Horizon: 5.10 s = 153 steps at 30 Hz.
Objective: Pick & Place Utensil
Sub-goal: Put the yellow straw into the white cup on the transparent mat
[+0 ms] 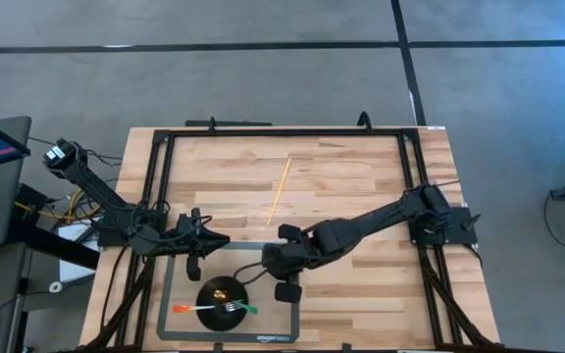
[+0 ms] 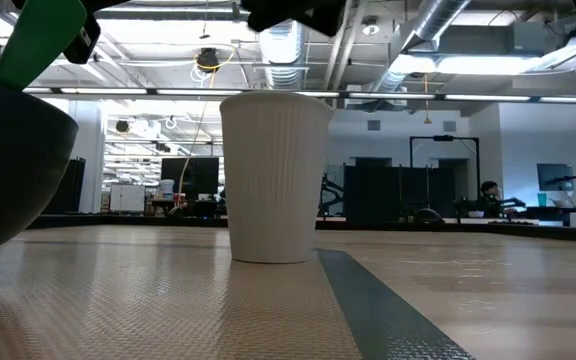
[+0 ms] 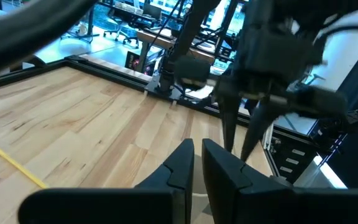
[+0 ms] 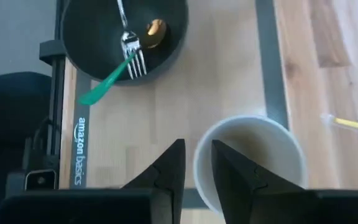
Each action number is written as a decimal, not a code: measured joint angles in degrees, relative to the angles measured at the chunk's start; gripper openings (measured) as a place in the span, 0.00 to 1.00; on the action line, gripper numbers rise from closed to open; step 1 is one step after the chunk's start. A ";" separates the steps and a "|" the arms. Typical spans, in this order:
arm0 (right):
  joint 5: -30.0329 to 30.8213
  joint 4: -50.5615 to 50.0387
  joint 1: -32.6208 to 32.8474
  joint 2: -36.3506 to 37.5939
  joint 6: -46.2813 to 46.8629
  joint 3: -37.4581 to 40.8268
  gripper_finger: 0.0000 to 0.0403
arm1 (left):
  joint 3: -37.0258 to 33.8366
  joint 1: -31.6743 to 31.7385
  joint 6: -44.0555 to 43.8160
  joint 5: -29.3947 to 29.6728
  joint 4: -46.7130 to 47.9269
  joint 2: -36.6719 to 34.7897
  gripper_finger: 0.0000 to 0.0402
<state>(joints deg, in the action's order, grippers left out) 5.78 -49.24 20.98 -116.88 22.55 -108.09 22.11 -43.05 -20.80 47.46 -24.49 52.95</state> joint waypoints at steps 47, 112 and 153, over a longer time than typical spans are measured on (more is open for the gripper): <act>-8.94 19.97 -44.68 -2.92 14.87 21.42 0.18 | -0.04 -0.04 -0.65 -3.52 -0.08 0.02 0.08; 4.35 48.04 -0.27 20.02 -28.36 21.35 0.01 | -0.04 -0.02 -0.91 -3.91 -0.02 0.02 0.08; -9.24 108.46 -5.91 20.09 -22.57 57.33 0.01 | -0.04 0.20 -2.58 -6.46 -0.27 0.04 0.08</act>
<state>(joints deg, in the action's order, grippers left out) -3.46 59.21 15.06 -96.79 -0.03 -50.77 22.06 -42.85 -23.37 41.01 -24.76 52.99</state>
